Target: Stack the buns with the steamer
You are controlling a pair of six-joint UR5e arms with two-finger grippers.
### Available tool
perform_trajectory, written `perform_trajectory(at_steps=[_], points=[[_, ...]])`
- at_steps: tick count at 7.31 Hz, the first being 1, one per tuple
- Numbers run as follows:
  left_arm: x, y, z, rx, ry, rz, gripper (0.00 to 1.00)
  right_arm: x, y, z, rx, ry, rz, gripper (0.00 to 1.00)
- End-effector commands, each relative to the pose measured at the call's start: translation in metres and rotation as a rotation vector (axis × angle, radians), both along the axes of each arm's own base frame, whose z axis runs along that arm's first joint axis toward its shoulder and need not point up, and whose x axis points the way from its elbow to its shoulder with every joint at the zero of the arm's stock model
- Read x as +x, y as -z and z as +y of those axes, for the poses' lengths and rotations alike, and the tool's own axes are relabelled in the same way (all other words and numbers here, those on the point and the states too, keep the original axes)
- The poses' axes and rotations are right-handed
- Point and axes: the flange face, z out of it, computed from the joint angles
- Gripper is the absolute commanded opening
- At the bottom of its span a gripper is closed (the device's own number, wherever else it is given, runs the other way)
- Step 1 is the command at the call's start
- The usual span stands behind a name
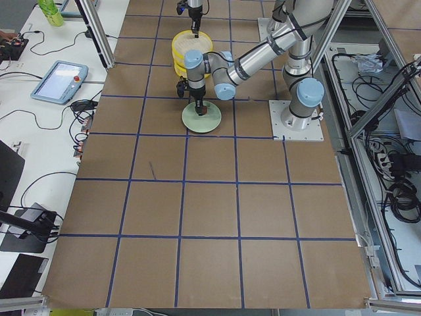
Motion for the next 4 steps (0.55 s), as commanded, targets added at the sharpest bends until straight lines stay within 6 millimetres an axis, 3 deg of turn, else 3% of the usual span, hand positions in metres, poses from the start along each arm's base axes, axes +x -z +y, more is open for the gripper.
perform_trajectory(at_steps=[1,2,3,4], points=[[0.001,-0.006,-0.003,-0.014,-0.002,-0.002,0.27,0.001,0.01,0.002,0.013,-0.001,0.003,0.1],[0.001,-0.007,-0.005,-0.019,-0.018,-0.004,0.08,0.001,0.012,0.001,0.013,-0.004,0.004,0.1],[0.002,-0.024,-0.012,-0.059,-0.024,-0.014,0.01,0.002,0.015,0.0,0.018,-0.004,0.005,0.1],[0.002,-0.052,-0.022,-0.101,-0.018,-0.028,0.0,0.002,0.014,-0.001,0.011,-0.004,0.002,0.1]])
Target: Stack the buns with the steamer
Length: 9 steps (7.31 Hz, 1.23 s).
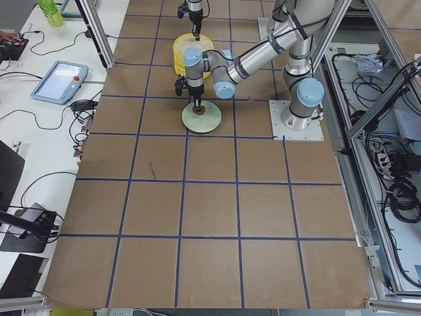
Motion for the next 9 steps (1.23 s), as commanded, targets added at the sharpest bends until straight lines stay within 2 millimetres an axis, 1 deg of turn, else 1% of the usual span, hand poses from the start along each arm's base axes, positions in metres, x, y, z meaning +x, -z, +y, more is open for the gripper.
perform_trajectory(at_steps=[1,2,3,4,5,6,7,8,9], points=[[-0.001,-0.054,-0.012,-0.02,0.002,-0.006,0.0,0.001,0.001,-0.002,-0.014,0.0,-0.004,0.11],[-0.003,-0.091,-0.013,-0.004,0.004,0.0,0.0,0.001,0.005,-0.004,-0.013,0.0,-0.004,0.11],[-0.013,-0.13,-0.012,-0.026,-0.004,0.018,0.0,0.002,0.005,-0.006,-0.03,0.001,-0.008,0.12],[-0.028,-0.16,-0.008,-0.046,0.008,0.028,0.01,0.002,0.006,-0.006,-0.028,0.0,-0.008,0.12],[-0.051,-0.18,-0.005,-0.086,0.014,0.031,0.01,0.002,0.007,-0.007,-0.025,0.003,-0.007,0.13],[-0.078,-0.195,-0.001,-0.123,-0.012,0.034,0.01,0.002,0.01,-0.007,-0.022,0.003,-0.006,0.14],[-0.093,-0.196,-0.002,-0.132,0.016,0.037,0.01,0.002,0.011,-0.007,-0.017,0.003,-0.005,0.16],[-0.104,-0.2,0.0,-0.146,0.039,0.044,0.01,0.002,0.012,-0.007,-0.014,0.003,-0.004,0.34],[-0.108,-0.201,-0.004,-0.175,0.062,0.083,0.01,0.002,0.012,-0.007,-0.015,-0.003,-0.003,0.9]])
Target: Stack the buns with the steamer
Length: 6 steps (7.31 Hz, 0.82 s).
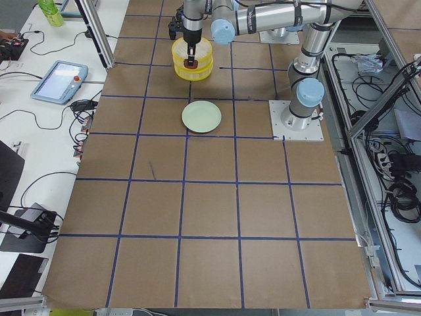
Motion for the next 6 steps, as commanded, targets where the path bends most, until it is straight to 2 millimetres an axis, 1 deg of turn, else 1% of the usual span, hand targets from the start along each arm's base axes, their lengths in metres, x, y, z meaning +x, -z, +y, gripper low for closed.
perform_trajectory(at_steps=[1,2,3,4,5,6], points=[[-0.011,0.001,-0.011,-0.071,0.034,0.05,0.01,0.0,-0.001,0.0,-0.003,0.004,0.001,1.0],[-0.013,0.001,-0.011,-0.073,0.036,0.053,0.01,-0.002,-0.006,0.001,0.001,-0.006,0.009,1.0],[-0.017,-0.003,-0.01,-0.079,0.044,0.079,0.02,-0.004,-0.021,-0.004,-0.028,-0.012,0.004,1.0],[-0.02,0.002,-0.01,-0.07,0.047,0.106,0.02,-0.013,-0.055,-0.006,-0.044,-0.053,0.004,1.0],[-0.022,-0.001,-0.01,-0.077,0.048,0.111,0.02,-0.023,-0.096,-0.006,-0.038,-0.1,0.012,1.0],[-0.033,0.001,-0.01,-0.082,0.047,0.224,0.02,-0.053,-0.146,-0.001,0.015,-0.061,0.015,1.0]])
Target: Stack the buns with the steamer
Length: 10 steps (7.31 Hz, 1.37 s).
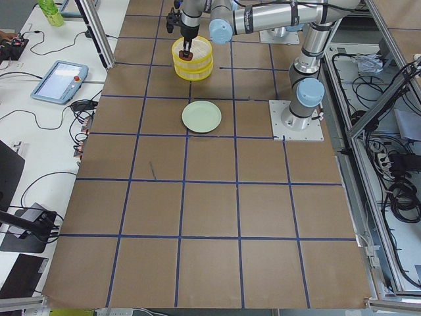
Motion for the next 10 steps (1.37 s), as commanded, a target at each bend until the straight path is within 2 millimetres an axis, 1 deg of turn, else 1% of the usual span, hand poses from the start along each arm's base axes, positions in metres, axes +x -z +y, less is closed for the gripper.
perform_trajectory(at_steps=[1,2,3,4,5,6,7,10], points=[[-0.028,0.006,0.001,0.007,-0.033,0.186,0.02,-0.059,-0.092,0.012,0.055,-0.043,-0.004,1.0],[-0.046,0.016,0.0,0.027,-0.066,0.199,0.02,-0.085,-0.127,0.033,0.058,-0.06,0.004,1.0],[-0.065,0.021,0.003,0.041,-0.106,0.215,0.02,-0.097,-0.156,0.057,0.038,-0.044,0.005,1.0],[-0.082,0.027,0.009,0.076,-0.161,0.226,0.02,-0.097,-0.162,0.065,0.039,-0.05,0.033,1.0],[-0.097,0.037,0.012,0.101,-0.169,0.22,0.19,-0.1,-0.163,0.065,0.038,-0.052,0.057,1.0],[-0.101,0.04,0.013,0.106,-0.168,0.217,0.84,-0.102,-0.162,0.065,0.04,-0.049,0.051,1.0],[-0.103,0.038,0.013,0.104,-0.202,0.229,1.0,-0.102,-0.166,0.066,0.029,-0.05,0.05,0.99],[-0.103,0.038,0.012,0.104,-0.211,0.234,1.0,-0.095,-0.165,0.063,0.0,-0.059,0.007,0.99]])
